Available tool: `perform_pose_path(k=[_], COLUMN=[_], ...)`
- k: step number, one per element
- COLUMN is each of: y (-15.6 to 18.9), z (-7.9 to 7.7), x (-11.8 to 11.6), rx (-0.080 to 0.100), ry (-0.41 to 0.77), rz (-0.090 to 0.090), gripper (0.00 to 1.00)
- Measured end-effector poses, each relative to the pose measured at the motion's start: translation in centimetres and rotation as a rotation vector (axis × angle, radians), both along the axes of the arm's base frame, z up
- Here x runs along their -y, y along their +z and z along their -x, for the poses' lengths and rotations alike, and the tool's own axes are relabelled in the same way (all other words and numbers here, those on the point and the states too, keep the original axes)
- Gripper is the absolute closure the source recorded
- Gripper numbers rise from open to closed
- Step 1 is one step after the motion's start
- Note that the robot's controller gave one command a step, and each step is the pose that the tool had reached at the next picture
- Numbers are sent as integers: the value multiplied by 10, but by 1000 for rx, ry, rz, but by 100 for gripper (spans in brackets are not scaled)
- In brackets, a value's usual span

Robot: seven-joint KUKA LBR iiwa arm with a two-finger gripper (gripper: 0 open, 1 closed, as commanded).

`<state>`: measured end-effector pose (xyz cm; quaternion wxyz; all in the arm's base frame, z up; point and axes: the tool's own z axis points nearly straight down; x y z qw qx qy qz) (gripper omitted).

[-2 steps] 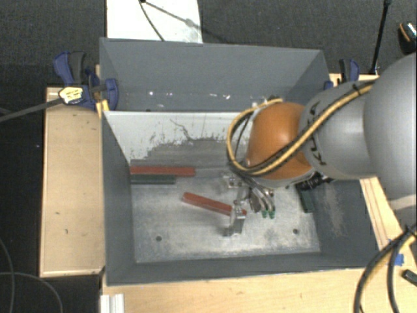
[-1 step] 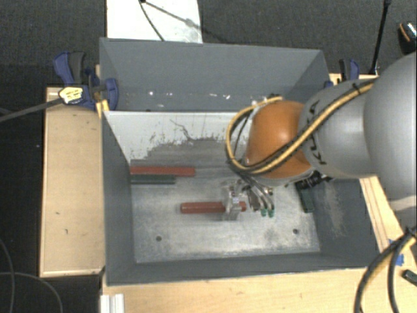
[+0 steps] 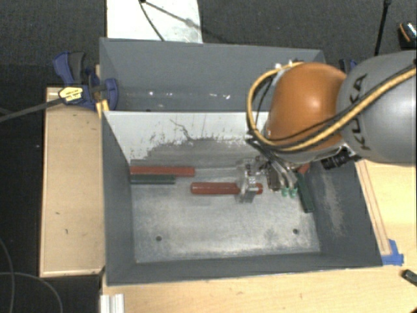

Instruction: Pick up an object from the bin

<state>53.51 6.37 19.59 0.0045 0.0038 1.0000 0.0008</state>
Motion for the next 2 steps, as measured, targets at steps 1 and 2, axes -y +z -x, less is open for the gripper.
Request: perform_pose_path(k=[1, 2], y=[53, 172], z=[-23, 3], x=[-99, -92], rx=[0, 4], ry=[433, 639], rz=[1, 5], gripper=[100, 100])
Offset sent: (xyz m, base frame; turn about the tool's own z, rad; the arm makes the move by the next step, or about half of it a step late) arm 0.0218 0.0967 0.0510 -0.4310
